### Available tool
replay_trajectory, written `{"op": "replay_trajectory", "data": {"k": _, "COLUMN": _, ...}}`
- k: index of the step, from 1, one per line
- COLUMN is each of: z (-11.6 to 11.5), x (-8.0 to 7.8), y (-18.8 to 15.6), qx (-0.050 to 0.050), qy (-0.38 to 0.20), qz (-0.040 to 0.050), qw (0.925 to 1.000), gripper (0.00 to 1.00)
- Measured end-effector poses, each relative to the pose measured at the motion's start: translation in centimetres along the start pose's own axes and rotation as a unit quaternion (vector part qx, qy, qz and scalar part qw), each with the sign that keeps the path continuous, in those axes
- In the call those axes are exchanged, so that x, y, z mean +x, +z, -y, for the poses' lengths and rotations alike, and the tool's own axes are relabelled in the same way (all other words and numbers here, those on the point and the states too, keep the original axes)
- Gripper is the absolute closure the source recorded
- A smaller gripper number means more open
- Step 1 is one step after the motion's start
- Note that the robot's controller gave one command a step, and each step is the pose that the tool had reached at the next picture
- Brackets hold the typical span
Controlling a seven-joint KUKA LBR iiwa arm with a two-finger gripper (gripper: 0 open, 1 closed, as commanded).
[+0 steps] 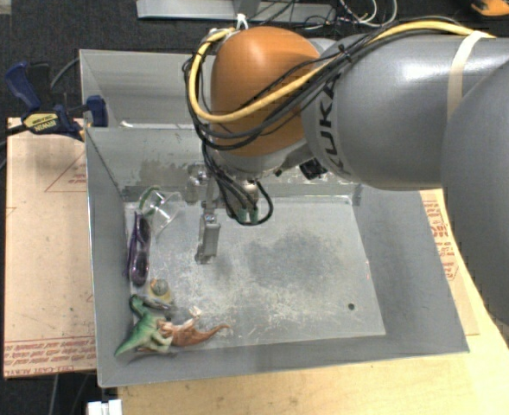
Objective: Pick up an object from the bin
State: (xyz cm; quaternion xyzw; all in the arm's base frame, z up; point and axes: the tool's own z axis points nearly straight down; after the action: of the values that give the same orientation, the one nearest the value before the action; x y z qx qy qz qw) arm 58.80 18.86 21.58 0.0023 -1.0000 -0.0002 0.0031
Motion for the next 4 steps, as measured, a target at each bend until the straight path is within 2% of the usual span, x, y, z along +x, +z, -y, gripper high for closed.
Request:
{"op": "replay_trajectory", "data": {"k": 1, "z": 0.2, "x": -0.2, "y": -0.5, "qx": -0.001, "qy": 0.002, "qz": 0.0037, "qw": 1.0000, "gripper": 0.00}}
{"op": "replay_trajectory", "data": {"k": 2, "z": -3.0, "x": 7.0, "y": 11.6, "qx": 0.000, "qy": -0.254, "qz": 0.0028, "qw": 0.9671, "gripper": 0.00}}
{"op": "replay_trajectory", "data": {"k": 3, "z": -4.3, "x": 9.6, "y": 5.9, "qx": -0.002, "qy": -0.151, "qz": 0.0067, "qw": 0.9886, "gripper": 0.00}}
{"op": "replay_trajectory", "data": {"k": 4, "z": -5.6, "x": 9.8, "y": 11.3, "qx": 0.000, "qy": -0.487, "qz": 0.0035, "qw": 0.8736, "gripper": 0.00}}
